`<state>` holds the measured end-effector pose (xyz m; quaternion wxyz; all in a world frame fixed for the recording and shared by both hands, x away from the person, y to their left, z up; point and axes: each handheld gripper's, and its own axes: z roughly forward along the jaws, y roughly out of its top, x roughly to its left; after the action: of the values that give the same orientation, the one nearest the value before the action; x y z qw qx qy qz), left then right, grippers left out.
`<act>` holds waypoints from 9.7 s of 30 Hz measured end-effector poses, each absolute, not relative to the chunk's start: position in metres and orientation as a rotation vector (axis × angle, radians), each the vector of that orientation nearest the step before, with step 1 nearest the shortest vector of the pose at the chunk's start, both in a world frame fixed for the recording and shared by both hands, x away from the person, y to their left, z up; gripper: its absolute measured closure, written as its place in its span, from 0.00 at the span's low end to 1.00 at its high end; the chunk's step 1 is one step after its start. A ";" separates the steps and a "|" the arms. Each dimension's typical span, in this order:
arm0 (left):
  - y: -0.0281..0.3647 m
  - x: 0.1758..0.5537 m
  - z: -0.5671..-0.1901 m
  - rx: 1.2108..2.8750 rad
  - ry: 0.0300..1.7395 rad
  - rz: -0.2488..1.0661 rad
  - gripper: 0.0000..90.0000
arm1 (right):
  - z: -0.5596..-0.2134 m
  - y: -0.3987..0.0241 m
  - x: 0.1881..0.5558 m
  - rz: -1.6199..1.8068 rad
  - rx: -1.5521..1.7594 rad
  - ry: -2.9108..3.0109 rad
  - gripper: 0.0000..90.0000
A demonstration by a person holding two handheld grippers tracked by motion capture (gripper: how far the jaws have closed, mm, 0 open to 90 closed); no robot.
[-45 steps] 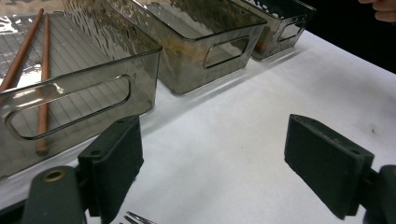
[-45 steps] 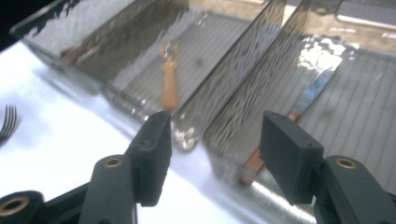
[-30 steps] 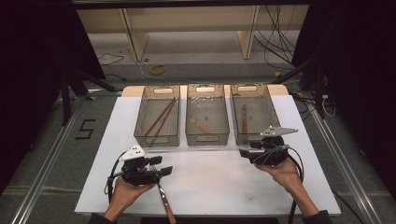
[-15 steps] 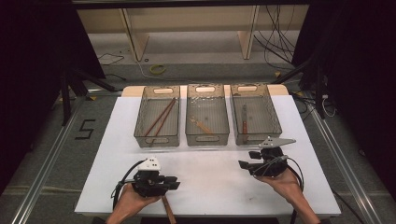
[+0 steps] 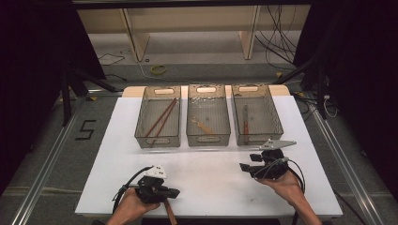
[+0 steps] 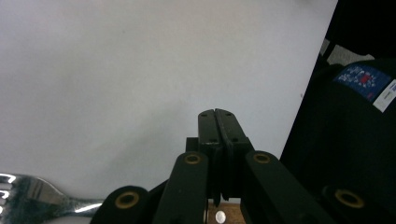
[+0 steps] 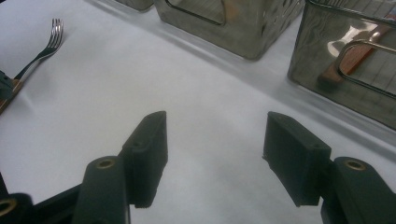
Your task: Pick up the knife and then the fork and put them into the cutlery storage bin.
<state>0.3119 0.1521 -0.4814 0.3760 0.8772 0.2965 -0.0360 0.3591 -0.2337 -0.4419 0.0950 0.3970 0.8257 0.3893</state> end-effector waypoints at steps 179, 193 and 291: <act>0.130 0.383 -0.410 2.231 0.915 0.157 0.86 | -0.435 -0.238 0.350 1.246 1.141 2.399 0.44; 0.079 0.416 -0.386 2.157 0.829 0.145 0.86 | -0.440 -0.237 0.346 1.259 1.126 2.397 0.44; -0.086 0.541 -0.369 1.946 0.870 0.029 0.86 | -0.443 -0.235 0.338 1.304 1.083 2.417 0.43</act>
<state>0.5405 -0.0855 -0.3694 0.4836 0.7990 0.3573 0.0120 0.3380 -0.2353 -0.4432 0.0946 0.3651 0.8150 0.4399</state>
